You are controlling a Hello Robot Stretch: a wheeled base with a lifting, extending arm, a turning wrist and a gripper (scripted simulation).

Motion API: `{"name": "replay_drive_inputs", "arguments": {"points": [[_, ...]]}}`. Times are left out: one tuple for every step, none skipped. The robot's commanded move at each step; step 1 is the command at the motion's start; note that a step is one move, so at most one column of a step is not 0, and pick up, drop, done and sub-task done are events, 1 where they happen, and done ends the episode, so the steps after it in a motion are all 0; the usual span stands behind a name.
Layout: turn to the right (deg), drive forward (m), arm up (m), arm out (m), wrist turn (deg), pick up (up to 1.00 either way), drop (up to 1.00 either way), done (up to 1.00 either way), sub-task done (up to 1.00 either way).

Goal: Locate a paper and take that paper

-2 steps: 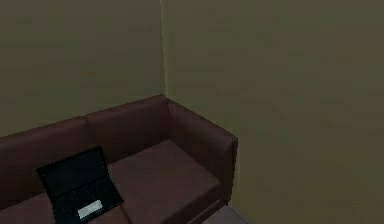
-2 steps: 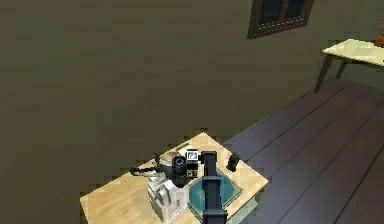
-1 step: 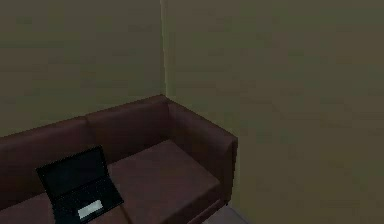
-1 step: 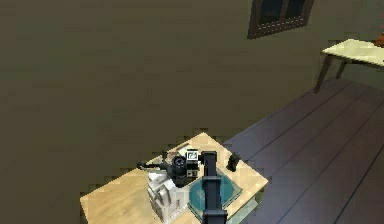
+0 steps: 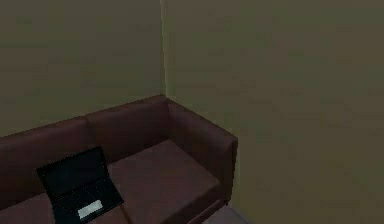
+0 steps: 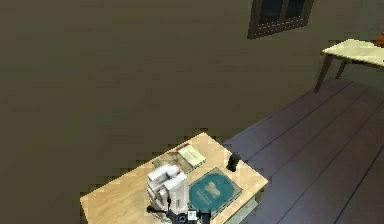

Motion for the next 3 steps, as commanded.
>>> {"name": "replay_drive_inputs", "arguments": {"points": [[0.0,0.0,0.0,0.0,0.0,1.0,0.0,0.0,0.0],[0.0,0.0,0.1,0.0,0.0,0.0,0.0,0.0,0.0],[0.0,0.0,0.0,0.0,0.0,0.0,0.0,1.0,0.0]]}}
